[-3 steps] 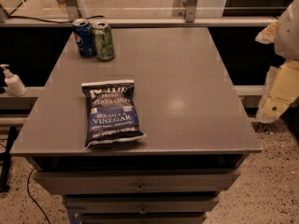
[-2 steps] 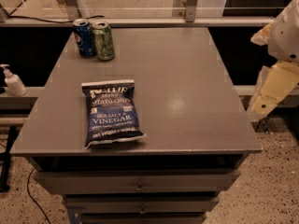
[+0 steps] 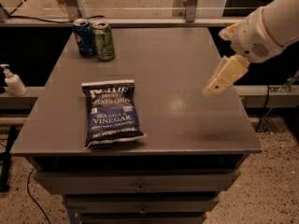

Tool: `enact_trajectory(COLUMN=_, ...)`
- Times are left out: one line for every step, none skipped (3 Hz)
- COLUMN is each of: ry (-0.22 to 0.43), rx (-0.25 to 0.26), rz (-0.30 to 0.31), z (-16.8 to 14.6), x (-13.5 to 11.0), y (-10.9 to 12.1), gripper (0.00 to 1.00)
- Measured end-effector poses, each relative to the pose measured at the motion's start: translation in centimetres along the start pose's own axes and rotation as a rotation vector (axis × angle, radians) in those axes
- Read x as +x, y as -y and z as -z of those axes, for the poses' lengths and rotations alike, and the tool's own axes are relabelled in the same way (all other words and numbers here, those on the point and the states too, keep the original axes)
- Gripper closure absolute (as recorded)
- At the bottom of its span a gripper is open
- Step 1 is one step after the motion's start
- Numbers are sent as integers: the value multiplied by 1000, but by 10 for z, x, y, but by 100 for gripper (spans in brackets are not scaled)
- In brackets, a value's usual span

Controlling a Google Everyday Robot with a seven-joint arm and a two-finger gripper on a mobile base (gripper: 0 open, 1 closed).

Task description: Knock green can over

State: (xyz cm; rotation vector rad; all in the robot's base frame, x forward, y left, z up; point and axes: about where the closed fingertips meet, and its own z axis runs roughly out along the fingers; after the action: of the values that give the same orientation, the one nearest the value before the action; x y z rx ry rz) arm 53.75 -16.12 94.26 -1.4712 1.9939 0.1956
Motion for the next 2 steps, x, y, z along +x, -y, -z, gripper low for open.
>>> enact_trajectory(ry=221, rx=-22, rz=-42, z=-42, x=-32, y=31, gripper=0)
enact_trajectory(ry=411, rx=-67, rz=-99, z=-79, x=-66, y=46, gripper=0)
